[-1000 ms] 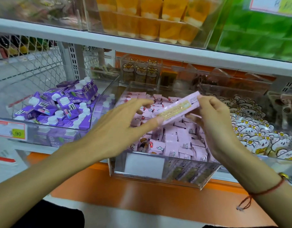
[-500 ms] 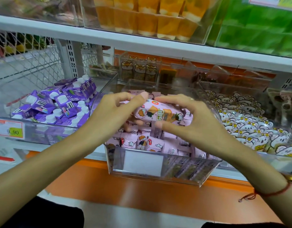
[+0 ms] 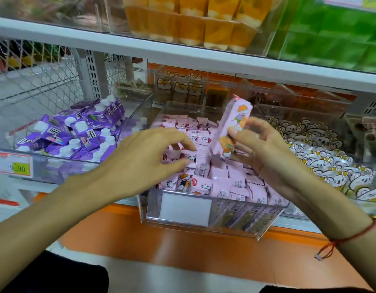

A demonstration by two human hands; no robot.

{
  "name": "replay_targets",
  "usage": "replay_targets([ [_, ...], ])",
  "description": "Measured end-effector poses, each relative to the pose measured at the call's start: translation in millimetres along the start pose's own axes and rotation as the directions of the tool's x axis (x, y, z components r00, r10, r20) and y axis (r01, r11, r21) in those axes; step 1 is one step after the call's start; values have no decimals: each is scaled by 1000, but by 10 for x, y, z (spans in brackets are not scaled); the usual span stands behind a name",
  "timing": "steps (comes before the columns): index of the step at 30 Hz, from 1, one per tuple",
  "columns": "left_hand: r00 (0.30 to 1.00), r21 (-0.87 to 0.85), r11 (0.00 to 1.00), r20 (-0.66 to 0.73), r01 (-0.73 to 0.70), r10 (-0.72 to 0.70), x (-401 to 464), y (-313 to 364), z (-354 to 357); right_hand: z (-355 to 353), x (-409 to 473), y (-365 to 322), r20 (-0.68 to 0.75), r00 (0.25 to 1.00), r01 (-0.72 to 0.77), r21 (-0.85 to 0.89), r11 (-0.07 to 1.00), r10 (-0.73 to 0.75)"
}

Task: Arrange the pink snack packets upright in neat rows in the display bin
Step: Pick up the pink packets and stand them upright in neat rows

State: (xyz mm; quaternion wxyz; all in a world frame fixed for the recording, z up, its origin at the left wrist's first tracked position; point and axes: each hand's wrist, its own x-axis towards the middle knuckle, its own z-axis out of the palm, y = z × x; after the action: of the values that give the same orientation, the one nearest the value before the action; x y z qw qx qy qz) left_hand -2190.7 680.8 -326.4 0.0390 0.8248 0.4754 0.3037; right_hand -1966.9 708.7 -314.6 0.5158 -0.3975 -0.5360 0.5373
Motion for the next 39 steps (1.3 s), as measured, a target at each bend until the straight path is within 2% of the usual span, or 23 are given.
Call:
replay_targets([
  [2,992,87,995,117,-58,48,-6,3,16,7,-5,31,-5,999,33,30,999,-32],
  [4,979,192,977,197,-89,51,0,-3,47,46,-30,60,5,997,77,-10,997,-77],
  [9,977,289,954,211,-84,22,29,-16,71,211,-96,193,54,972,233,-291,928,-227],
  [14,979,281,958,202,-62,4,37,-19,73,160,-147,130,200,955,296,-632,717,-219],
  [17,979,255,965,202,-61,9,35,-47,74,62,-153,10,272,946,323,-727,606,-178],
  [20,983,210,976,181,-57,18,29,-66,69,48,-152,-19,322,916,399,-804,442,-241],
  [21,985,180,982,169,-56,25,26,-66,64,59,-150,-1,337,910,410,-812,416,-240],
  [24,988,-3,996,132,-84,84,18,-45,27,103,-119,122,373,911,412,-824,389,-175],
  [27,976,-112,988,180,-105,124,3,-10,19,129,-75,236,439,890,454,-821,347,-125],
  [32,958,-82,994,271,-72,92,-8,36,102,92,6,193,493,870,461,-812,358,-4],
  [36,954,22,996,290,-91,81,14,81,132,80,42,188,413,909,394,-801,450,-60],
  [39,951,112,983,290,-147,109,32,95,138,29,59,187,350,930,362,-825,434,-110],
])
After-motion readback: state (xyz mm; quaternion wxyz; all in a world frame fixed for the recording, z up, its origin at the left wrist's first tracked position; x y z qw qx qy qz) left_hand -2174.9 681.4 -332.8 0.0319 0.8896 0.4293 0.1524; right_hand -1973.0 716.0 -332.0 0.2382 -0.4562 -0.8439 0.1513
